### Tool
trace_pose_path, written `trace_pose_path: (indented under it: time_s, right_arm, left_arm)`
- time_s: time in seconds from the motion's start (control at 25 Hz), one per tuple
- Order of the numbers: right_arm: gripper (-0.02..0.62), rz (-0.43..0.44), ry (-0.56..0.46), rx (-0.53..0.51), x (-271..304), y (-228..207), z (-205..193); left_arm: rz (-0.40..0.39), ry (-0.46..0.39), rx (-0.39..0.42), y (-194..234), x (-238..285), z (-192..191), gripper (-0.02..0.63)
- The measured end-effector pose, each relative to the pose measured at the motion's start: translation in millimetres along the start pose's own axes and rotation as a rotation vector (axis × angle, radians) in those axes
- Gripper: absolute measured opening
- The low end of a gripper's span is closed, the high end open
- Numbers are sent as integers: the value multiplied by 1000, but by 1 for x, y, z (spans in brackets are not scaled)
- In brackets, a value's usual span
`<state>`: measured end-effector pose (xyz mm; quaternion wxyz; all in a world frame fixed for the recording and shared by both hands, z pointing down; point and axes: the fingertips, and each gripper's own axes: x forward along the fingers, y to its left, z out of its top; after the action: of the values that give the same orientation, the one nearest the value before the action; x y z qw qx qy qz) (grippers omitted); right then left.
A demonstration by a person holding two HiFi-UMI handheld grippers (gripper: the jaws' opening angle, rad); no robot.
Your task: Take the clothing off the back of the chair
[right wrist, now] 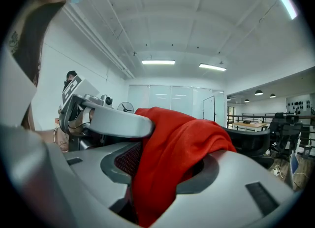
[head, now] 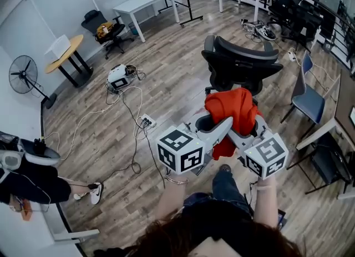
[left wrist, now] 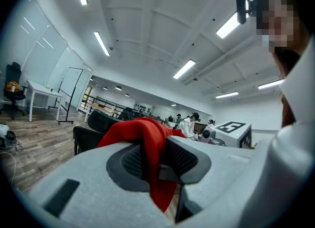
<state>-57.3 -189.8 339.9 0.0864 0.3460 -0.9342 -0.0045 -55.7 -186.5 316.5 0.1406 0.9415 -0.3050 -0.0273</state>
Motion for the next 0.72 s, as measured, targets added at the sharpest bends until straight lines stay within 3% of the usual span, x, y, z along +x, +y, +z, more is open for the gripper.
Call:
trace_pose_path:
  time_s: [0.2,0.72]
  right_arm:
    - [196,-11,-22,-15,-15,29,-4]
    - [196,-33,-25,12,-48,65,-15]
  left_arm:
    - [10,-25,24,-20,-25,-9,112]
    - [5,9,52,-57,-50,-31,114]
